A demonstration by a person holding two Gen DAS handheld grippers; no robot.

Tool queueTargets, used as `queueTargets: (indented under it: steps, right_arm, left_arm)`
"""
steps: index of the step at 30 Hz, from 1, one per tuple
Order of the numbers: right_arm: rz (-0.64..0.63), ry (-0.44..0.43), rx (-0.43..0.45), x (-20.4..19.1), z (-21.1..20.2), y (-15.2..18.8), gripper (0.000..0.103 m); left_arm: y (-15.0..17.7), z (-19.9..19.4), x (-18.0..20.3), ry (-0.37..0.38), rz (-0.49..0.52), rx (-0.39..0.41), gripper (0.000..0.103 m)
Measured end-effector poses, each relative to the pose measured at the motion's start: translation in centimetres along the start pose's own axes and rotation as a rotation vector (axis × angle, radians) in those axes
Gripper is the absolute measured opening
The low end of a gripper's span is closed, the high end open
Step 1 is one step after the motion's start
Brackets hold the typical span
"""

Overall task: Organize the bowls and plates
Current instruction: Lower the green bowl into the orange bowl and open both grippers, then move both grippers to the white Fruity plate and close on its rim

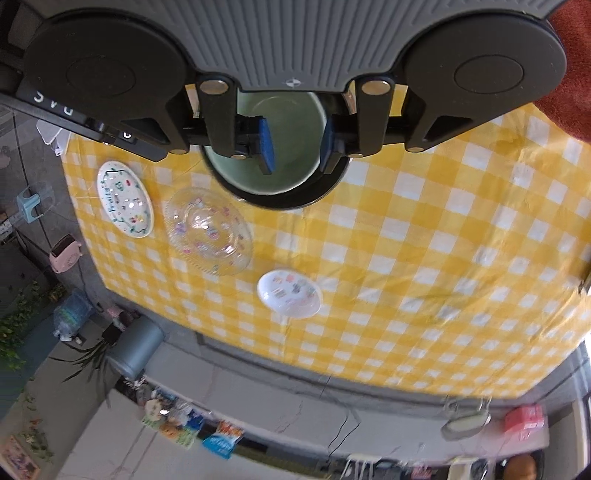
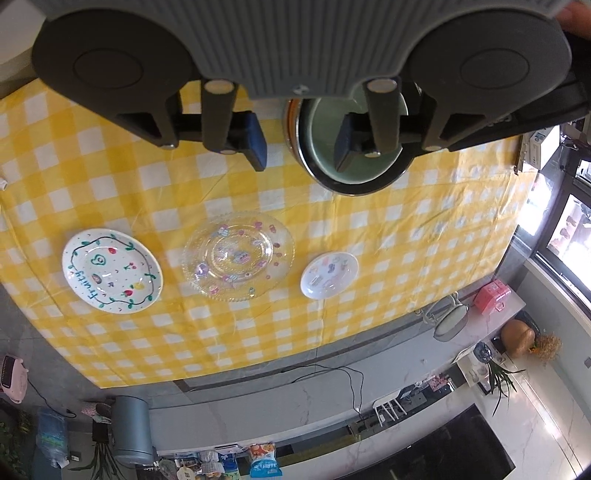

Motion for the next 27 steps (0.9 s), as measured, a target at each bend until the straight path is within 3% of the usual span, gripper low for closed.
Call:
queueTargets:
  steps: [8,10,17,22,27]
  right_arm:
    - [-0.040,0.025,0.043,2.4,-2.1,-0.3,0.048]
    - [-0.048,0.042,0.059,3.5,-2.5,-0.4,0.052]
    - [-0.032,0.093,0.134,8.1,-3.1,-0.5,0.054]
    - [-0.008,0.102,0.198,11.2,-3.1,-0.9,0.054]
    - [0.032,0.113,0.241,14.3,-2.4,-1.9,0.055]
  left_arm:
    - [0.4,-2.0,4.3,0.054,0.140,0.086,0.038]
    - [0.6,-2.1,5.4,0.072,0.167,0.094,0.038]
    - [2.3,-0.6,9.0,0.106,0.252,0.079,0.040]
    - [3.1,0.9,10.8,0.156,0.229,0.065,0.042]
    - [2.8,2.5,11.9,0.159,0.219,0.047,0.043]
Point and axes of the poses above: each gripper's, at about its wrist camera, not at the fingertips, and z roughly the way its jaws point, x to its right, y to its underside, the point moved 9 cm from there along z, roughly the way its jaws point, and after that the axes turned 7 degrees about y, right-handed, at the moved point
